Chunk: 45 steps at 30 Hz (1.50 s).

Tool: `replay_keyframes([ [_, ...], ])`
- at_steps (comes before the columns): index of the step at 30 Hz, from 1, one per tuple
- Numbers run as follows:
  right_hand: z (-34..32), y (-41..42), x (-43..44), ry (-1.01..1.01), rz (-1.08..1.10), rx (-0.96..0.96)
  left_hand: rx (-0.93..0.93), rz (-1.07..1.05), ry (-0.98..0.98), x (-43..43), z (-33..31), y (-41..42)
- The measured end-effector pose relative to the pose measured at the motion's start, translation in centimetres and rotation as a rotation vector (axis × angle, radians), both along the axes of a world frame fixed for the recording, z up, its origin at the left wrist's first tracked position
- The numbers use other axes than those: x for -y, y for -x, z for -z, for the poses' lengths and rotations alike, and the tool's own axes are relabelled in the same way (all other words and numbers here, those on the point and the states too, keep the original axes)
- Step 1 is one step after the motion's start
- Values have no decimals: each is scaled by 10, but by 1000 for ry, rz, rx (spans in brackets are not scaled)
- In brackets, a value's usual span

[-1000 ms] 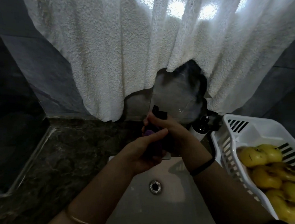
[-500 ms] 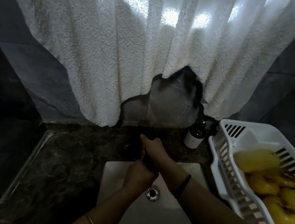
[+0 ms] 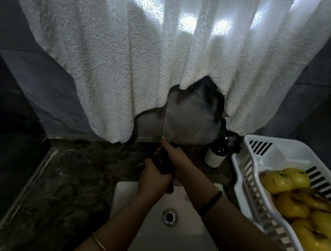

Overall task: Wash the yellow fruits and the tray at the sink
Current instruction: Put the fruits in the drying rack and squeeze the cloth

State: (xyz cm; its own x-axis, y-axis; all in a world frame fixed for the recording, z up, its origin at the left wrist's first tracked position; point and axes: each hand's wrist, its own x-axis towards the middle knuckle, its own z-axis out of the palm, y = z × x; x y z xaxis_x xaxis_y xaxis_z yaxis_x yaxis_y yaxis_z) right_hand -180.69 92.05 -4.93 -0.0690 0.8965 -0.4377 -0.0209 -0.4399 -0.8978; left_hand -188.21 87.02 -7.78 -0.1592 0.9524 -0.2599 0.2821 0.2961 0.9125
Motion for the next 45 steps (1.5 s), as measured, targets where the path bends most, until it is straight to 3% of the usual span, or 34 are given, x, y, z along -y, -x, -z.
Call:
replay_keyframes([
  [4, -14, -11, 1, 41, 49, -491, 414, -72, 153, -8, -29, 9],
  [8, -10, -16, 8, 41, 20, -645, 1009, 65, 409, -1, -57, 16],
  [10, -18, -16, 16, 105, -24, -705, 1192, 82, 485, 6, -58, 12],
  [14, -15, -18, 21, 62, -71, -882, 1284, 46, 486, 8, -53, 12],
  [16, -5, -21, 10, -45, -58, -801, 1316, 128, 576, 6, -59, 18],
  [18, -12, -22, 2, -15, -69, -659, 1316, 185, 549, 4, -63, 21],
  [20, -29, -18, -2, 41, -125, -570, 1172, 228, 461, 4, -65, 18],
  [21, -33, -16, -5, 64, -157, -533, 1016, 272, 420, 5, -64, 17],
  [25, -24, -5, -12, 57, -140, -253, 209, 329, 247, 4, -40, 11],
  [28, -11, 8, -13, -81, -81, 149, -22, 228, 64, 0, -13, 3],
  [31, 5, 19, -2, -169, -79, 534, -467, 332, -2, 5, 16, -1],
  [34, 24, 21, 15, -255, -62, 654, -417, 193, 18, 20, 36, 1],
  [37, 29, 24, 21, -344, 22, 568, -505, 209, 3, 17, 47, 8],
  [41, 22, 23, 9, -206, 140, 345, -431, 94, -83, 2, 34, 11],
  [45, -5, 14, 0, -26, -90, 239, -524, 194, -63, -7, 21, 24],
])
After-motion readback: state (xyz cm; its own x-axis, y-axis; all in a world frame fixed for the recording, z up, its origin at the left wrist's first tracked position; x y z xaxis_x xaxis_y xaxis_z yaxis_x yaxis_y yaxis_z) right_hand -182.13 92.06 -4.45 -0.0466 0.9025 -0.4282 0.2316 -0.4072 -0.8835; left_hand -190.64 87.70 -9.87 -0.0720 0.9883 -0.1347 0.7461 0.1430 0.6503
